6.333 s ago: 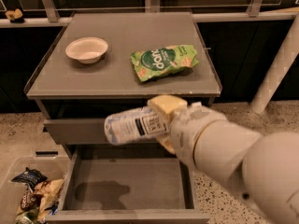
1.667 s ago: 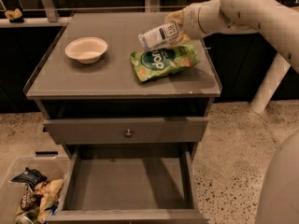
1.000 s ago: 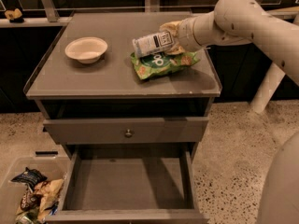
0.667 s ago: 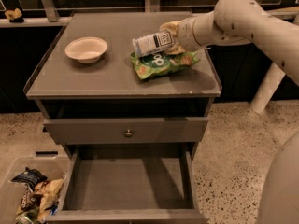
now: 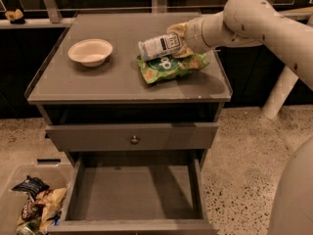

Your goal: Pick blue plastic bottle from middle drawer and place on counter

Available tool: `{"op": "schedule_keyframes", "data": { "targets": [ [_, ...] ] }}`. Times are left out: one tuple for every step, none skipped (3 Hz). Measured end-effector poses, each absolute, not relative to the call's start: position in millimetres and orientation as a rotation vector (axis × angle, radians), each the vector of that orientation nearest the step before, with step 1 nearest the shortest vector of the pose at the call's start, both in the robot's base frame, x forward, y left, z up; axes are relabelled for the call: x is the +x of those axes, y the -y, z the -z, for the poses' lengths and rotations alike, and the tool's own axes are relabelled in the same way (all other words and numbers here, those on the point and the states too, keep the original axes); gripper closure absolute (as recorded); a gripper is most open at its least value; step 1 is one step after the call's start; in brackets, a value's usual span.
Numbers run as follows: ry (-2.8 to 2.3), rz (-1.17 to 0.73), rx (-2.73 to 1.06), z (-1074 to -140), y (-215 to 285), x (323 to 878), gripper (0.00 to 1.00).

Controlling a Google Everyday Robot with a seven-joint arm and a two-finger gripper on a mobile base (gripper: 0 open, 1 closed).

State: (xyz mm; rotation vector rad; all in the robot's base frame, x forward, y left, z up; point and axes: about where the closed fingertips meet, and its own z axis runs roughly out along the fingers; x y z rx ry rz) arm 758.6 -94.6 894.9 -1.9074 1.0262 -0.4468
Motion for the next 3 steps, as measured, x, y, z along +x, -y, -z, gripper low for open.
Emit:
{"op": "schedule_keyframes", "data": {
  "targets": [
    [-1.026,0.447,-1.907,-894.9,94.6,758.6,0.13],
    [-1.026,0.446,-1.907,-894.9,94.4,758.6,0.00],
    [-1.026,0.446,-1.908,-894.8,94.4,758.6,0.00]
  ]
}}
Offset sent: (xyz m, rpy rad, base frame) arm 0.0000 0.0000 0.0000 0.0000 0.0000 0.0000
